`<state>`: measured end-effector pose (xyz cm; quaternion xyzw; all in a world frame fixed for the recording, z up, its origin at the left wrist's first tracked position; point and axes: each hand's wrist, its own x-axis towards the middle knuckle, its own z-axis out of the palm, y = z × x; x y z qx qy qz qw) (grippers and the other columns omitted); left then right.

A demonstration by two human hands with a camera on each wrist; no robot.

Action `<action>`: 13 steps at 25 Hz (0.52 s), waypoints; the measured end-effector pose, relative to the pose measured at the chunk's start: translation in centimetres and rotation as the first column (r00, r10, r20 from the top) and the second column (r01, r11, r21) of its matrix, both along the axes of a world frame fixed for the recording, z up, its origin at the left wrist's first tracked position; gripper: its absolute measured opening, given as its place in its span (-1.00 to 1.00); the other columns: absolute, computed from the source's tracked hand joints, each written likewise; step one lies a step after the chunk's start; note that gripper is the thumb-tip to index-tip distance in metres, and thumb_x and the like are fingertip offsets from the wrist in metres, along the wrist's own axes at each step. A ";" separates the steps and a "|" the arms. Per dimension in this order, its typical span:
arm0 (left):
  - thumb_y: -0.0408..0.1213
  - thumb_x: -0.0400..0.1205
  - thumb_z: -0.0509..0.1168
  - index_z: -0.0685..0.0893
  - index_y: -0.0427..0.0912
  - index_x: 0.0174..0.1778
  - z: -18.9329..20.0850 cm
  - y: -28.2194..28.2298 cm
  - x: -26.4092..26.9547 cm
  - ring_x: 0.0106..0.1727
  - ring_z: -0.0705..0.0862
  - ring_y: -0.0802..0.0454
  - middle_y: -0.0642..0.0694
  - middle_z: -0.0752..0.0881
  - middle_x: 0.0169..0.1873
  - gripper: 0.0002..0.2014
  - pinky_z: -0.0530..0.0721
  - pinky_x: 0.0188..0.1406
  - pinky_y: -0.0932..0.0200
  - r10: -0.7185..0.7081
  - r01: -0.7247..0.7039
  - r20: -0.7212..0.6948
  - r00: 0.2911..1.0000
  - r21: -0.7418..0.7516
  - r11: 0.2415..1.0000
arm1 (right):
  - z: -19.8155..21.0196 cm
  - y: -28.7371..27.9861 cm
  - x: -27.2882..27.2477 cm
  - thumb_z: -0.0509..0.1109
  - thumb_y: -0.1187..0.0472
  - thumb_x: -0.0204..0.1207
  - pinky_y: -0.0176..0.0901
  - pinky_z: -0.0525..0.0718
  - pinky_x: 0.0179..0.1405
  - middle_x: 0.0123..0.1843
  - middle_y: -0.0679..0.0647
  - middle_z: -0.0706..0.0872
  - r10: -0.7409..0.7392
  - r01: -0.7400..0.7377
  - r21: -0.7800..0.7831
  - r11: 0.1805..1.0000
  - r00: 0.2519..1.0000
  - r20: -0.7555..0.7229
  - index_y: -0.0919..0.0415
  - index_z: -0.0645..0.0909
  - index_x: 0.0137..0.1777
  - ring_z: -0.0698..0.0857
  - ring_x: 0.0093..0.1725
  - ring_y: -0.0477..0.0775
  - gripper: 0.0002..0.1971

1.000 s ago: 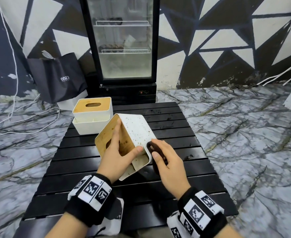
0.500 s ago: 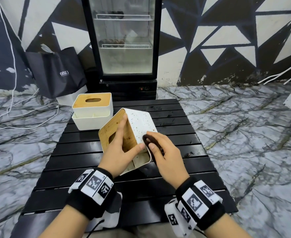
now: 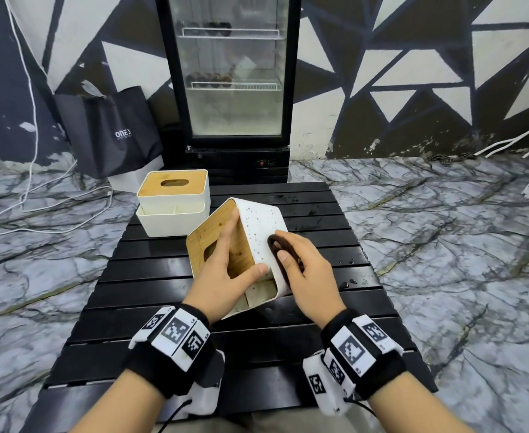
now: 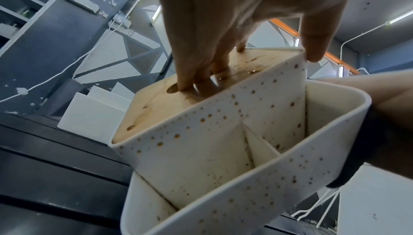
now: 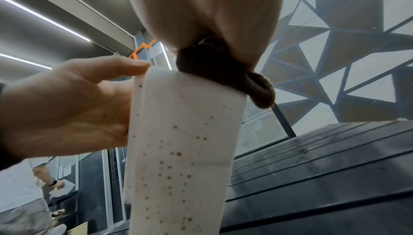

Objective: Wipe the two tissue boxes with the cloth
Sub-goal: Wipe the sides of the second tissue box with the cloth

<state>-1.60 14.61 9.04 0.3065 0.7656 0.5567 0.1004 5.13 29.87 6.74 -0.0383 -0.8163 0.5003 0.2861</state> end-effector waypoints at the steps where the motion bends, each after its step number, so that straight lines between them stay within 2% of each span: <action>1: 0.16 0.30 0.40 -0.06 0.49 0.53 -0.1 -0.1 -0.1 0.46 0.34 0.34 0.48 0.30 0.36 -0.04 0.36 0.50 0.11 0.001 -0.001 0.010 1.000 0.009 1.000 | -0.2 0.1 0.0 0.24 0.27 0.59 -0.38 0.43 0.32 0.20 -0.23 0.58 -0.007 0.007 -0.013 1.000 1.000 0.008 0.02 0.53 0.31 0.53 0.29 -0.18 -0.69; 3: 0.23 0.25 0.38 -0.07 0.53 0.51 -0.2 -0.4 -0.4 0.52 0.31 0.26 0.30 0.32 0.48 -0.02 0.36 0.54 0.03 -0.003 0.002 0.029 1.000 0.015 1.000 | -0.6 0.1 0.5 0.22 0.24 0.59 -0.40 0.39 0.32 0.19 -0.31 0.54 -0.019 0.020 -0.012 1.000 1.000 0.006 0.00 0.52 0.31 0.52 0.29 -0.21 -0.68; 5: 0.24 0.26 0.39 -0.07 0.56 0.49 -0.2 -0.6 -0.7 0.55 0.29 0.26 0.23 0.28 0.54 -0.03 0.34 0.56 -0.01 -0.018 0.018 0.034 0.999 0.006 1.000 | -0.7 -0.5 0.9 0.17 0.18 0.56 -0.49 0.34 0.31 0.21 -0.31 0.53 -0.004 0.005 0.019 1.000 1.000 -0.010 0.01 0.50 0.34 0.48 0.29 -0.28 -0.65; 7: 0.24 0.28 0.39 -0.06 0.59 0.48 -0.1 -0.6 -0.8 0.55 0.28 0.27 0.25 0.29 0.54 -0.06 0.34 0.57 -0.03 -0.046 0.046 0.027 0.999 -0.002 0.999 | -0.1 -1.2 0.9 0.16 0.19 0.55 -0.55 0.28 0.32 0.25 -0.22 0.53 0.056 -0.054 0.050 0.997 0.998 -0.031 0.07 0.49 0.36 0.42 0.32 -0.38 -0.62; 10: 0.22 0.31 0.37 -0.07 0.55 0.50 0.1 -0.4 -0.5 0.56 0.24 0.34 0.40 0.24 0.51 -0.07 0.28 0.60 0.02 -0.090 0.089 -0.012 0.996 -0.026 0.996 | 1.2 -1.6 -0.1 0.17 0.25 0.55 -0.61 0.23 0.31 0.27 -0.18 0.52 0.129 -0.124 0.074 0.990 0.989 -0.073 0.15 0.49 0.37 0.36 0.31 -0.51 -0.62; 12: 0.23 0.30 0.36 -0.06 0.58 0.48 0.2 -0.4 -0.5 0.56 0.24 0.34 0.44 0.23 0.49 -0.08 0.27 0.60 0.04 -0.081 0.081 -0.011 0.997 -0.026 0.996 | 1.5 -1.4 -0.8 0.17 0.23 0.56 -0.56 0.27 0.33 0.28 -0.18 0.53 0.135 -0.131 0.063 0.989 0.988 -0.071 0.12 0.48 0.38 0.41 0.33 -0.42 -0.62; 13: 0.24 0.29 0.37 -0.06 0.61 0.46 0.1 -0.5 -0.6 0.56 0.26 0.31 0.38 0.24 0.51 -0.09 0.29 0.59 0.01 -0.074 0.074 -0.001 0.997 -0.020 0.997 | 1.4 -1.3 -0.9 0.17 0.21 0.56 -0.51 0.30 0.35 0.29 -0.18 0.53 0.128 -0.125 0.053 0.991 0.990 -0.062 0.09 0.48 0.38 0.43 0.35 -0.33 -0.61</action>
